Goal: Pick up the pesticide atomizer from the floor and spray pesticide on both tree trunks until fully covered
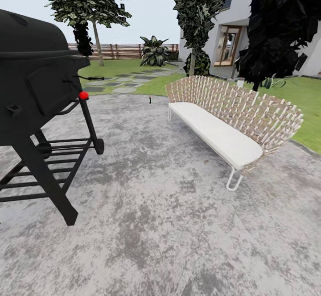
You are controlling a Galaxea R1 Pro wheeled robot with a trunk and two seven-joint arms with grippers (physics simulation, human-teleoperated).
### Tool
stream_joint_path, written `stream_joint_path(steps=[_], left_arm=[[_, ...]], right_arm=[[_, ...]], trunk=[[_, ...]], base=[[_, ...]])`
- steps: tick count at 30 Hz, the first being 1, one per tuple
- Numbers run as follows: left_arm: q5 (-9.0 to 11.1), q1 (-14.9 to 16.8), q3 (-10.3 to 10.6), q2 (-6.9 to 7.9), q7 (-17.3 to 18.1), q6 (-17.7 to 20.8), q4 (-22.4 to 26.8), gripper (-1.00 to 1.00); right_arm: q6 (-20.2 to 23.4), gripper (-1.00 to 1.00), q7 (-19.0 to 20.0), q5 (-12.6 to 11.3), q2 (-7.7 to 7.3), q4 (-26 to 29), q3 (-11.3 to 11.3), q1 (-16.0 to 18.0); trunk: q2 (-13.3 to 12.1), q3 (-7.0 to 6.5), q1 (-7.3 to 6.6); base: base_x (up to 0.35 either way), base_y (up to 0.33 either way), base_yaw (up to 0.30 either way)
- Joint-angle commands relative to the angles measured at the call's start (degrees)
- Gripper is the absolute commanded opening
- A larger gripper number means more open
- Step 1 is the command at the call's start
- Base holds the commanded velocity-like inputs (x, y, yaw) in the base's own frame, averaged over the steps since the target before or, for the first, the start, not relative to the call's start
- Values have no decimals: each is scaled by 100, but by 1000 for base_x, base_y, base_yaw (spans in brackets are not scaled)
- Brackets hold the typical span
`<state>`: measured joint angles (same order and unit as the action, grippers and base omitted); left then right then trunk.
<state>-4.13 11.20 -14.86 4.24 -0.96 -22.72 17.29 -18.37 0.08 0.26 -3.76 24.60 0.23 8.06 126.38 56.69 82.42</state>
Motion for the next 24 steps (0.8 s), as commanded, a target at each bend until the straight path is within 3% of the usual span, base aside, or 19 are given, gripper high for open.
stream_joint_path(steps=[1,13,19,24], left_arm=[[-44,4,-25,-2,-10,-22,-6,100],[-38,2,-8,53,44,-124,69,100],[-59,4,-5,59,651,-199,83,100],[-48,4,-61,64,729,-353,27,100]], right_arm=[[-18,100,1,2,-1,-11,2,3],[-27,100,-24,-8,-1,-34,-6,3],[-33,100,-28,-8,-1,-34,3,3],[-35,100,-34,-8,2,-34,3,3]], trunk=[[1,5,2],[1,5,2],[1,5,2],[1,5,2]], base=[[340,0,0],[340,0,0],[311,0,11],[330,0,193]])
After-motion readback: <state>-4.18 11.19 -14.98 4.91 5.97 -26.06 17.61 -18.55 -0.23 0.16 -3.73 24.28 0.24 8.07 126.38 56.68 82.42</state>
